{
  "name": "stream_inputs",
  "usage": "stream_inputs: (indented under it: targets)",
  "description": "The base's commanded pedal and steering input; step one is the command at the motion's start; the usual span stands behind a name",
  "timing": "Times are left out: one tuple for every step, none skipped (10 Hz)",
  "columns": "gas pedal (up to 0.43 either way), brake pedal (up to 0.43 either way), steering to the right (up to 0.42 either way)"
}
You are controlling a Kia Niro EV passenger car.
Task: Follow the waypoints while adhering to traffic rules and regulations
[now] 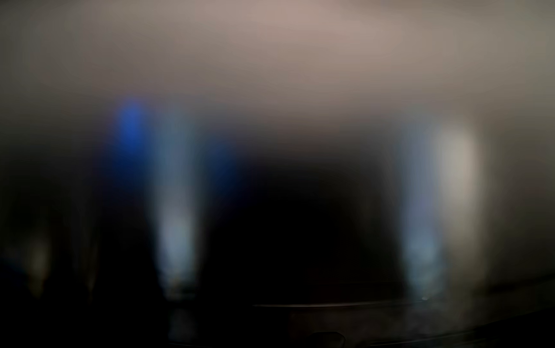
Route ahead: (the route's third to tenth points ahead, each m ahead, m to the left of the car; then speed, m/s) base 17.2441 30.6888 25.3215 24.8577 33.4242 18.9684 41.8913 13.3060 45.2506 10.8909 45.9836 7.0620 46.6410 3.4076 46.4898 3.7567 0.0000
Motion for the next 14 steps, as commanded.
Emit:
stream_inputs:
  targets:
    - [0.000, 0.000, -0.014]
    - [0.000, 0.006, -0.014]
    - [0.000, 0.000, -0.014]
    - [0.000, 0.000, -0.014]
    - [0.000, 0.000, -0.014]
    - [0.000, 0.000, -0.014]
    - [0.000, 0.000, -0.015]
    - [0.000, 0.000, -0.014]
    - [0.000, 0.000, -0.014]
    - [0.000, 0.000, -0.014]
    - [0.000, 0.006, -0.014]
    - [0.000, 0.006, -0.014]
    - [0.000, 0.000, -0.014]
    - [0.000, 0.000, -0.014]
